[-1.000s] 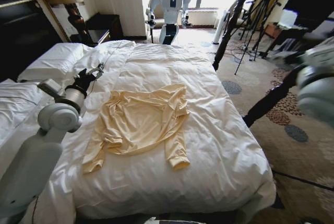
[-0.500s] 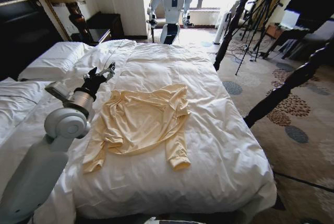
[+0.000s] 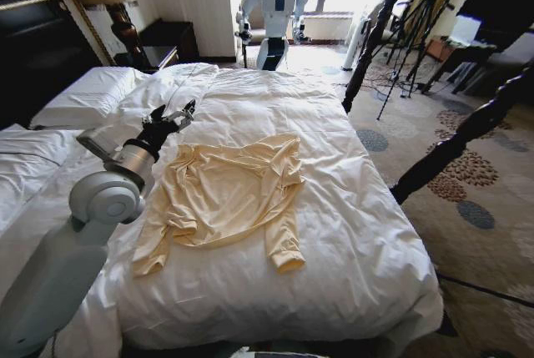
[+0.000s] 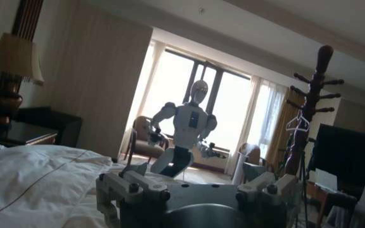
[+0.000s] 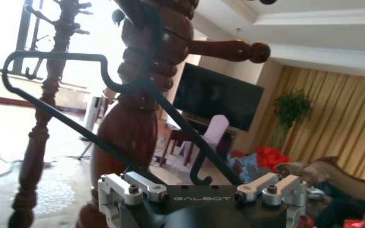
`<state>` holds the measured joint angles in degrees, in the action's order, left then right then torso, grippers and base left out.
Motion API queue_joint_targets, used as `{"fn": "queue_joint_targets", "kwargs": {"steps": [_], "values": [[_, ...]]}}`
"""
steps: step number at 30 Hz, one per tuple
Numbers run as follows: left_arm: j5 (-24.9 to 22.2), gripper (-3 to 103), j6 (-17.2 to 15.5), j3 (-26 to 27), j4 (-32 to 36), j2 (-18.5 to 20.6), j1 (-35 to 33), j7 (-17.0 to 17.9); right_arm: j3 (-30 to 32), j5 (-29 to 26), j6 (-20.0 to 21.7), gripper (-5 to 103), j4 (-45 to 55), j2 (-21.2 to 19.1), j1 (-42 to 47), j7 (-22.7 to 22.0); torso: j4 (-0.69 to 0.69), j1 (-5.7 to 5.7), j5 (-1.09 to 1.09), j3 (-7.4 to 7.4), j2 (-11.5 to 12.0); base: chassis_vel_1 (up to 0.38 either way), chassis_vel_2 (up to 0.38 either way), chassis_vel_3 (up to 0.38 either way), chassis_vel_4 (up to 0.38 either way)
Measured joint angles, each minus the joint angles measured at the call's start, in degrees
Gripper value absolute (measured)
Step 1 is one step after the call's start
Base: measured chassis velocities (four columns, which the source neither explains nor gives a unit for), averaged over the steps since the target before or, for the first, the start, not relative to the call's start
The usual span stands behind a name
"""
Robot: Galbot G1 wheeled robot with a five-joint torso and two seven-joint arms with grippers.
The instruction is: Pick up the clothes from the bed and hang them on the clothes hanger.
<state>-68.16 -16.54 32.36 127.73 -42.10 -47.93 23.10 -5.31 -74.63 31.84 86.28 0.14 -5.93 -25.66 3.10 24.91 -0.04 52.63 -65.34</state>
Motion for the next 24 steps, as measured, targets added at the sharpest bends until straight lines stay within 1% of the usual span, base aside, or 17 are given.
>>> {"fn": "queue_joint_targets", "kwargs": {"steps": [1,3,5,6,7,9,10,13,14,16,18,20,21,23,24], "values": [[-0.02,100,-0.04,-0.03,0.0,0.02,0.06,-0.01,0.04,-0.46,-0.49,97,-0.39,0.18,-0.04,0.72,0.0,0.0,-0.02,0.0,0.0,0.0,0.0,0.0,0.0],[-0.03,100,-0.09,-0.27,-0.04,-0.04,0.24,-0.02,0.06,-0.72,-1.09,86,-0.78,0.4,-0.07,1.16,0.01,0.0,0.02,0.0,0.0,0.0,0.0,0.0,0.0],[-0.05,100,-0.15,-0.44,-0.2,-0.17,0.36,-0.04,0.06,-0.99,-1.37,86,-0.75,0.39,-0.07,1.24,0.01,0.0,0.04,0.0,0.0,0.0,0.0,0.0,0.0],[-0.05,100,-0.23,-0.58,-0.4,-0.28,0.43,-0.06,0.06,-1.49,-1.45,81,-0.44,0.25,-0.04,1.25,0.02,0.0,0.04,0.0,0.0,0.0,0.0,0.0,0.0],[-0.05,100,-0.23,-0.58,-0.4,-0.28,0.43,-0.06,0.06,-1.49,-1.45,81,-0.44,0.25,-0.04,1.25,0.02,0.0,0.04,0.0,0.0,0.0,0.0,0.0,0.0],[-0.05,100,-0.35,-0.79,-0.75,-0.51,0.51,-0.18,0.03,-2.91,-1.45,70,0.22,-0.01,0.02,1.19,0.02,0.0,0.0,0.0,0.0,0.0,0.0,0.0,0.0],[-0.05,100,-0.35,-0.79,-0.75,-0.51,0.51,-0.18,0.03,-2.91,-1.45,70,0.22,-0.01,0.02,1.19,0.02,0.0,0.0,0.0,0.0,0.0,0.0,0.0,0.0],[-0.05,100,-0.37,-0.94,-1.03,-0.71,0.66,-0.3,0.0,-3.81,-1.45,54,0.15,0.16,0.07,1.1,0.01,-0.01,0.0,0.0,0.0,0.0,0.0,0.0,0.0],[-0.05,100,-0.37,-0.94,-1.03,-0.71,0.66,-0.3,0.0,-3.81,-1.45,54,0.15,0.16,0.07,1.1,0.01,-0.01,0.0,0.0,0.0,0.0,0.0,0.0,0.0],[-0.05,100,-0.37,-0.95,-1.09,-0.76,0.73,-0.37,-0.07,-4.15,-1.45,43,0.63,0.22,0.14,0.86,0.02,0.0,0.04,0.0,0.0,0.0,0.0,0.0,0.0],[-0.05,100,-0.37,-0.94,-1.17,-0.8,0.73,-0.48,-0.09,-5.63,-1.3,32,1.84,0.38,0.18,-0.21,0.02,0.0,0.03,0.0,0.0,0.0,0.0,0.0,0.0],[-0.05,100,-0.37,-0.92,-1.19,-0.83,0.74,-0.5,-0.1,-5.95,-1.28,32,2.2,0.55,0.19,-0.62,0.02,0.0,0.01,0.0,0.0,0.0,0.0,0.0,0.0],[-0.05,100,-0.37,-0.87,-1.22,-0.86,0.73,-0.56,-0.09,-6.17,-1.26,21,2.56,0.71,0.19,-0.97,0.01,-0.01,0.0,0.0,0.0,0.0,0.0,0.0,0.0],[-0.06,100,-0.35,-0.8,-1.22,-0.87,0.72,-0.61,-0.1,-6.33,-1.23,21,2.84,0.79,0.19,-1.15,0.0,-0.01,-0.01,0.0,0.0,0.0,0.0,0.0,0.0],[-0.06,100,-0.33,-0.75,-1.22,-0.87,0.71,-0.66,-0.1,-6.45,-1.19,16,3.15,0.82,0.19,-1.29,0.0,-0.01,0.0,0.0,0.0,0.0,0.0,0.0,0.0]]}}
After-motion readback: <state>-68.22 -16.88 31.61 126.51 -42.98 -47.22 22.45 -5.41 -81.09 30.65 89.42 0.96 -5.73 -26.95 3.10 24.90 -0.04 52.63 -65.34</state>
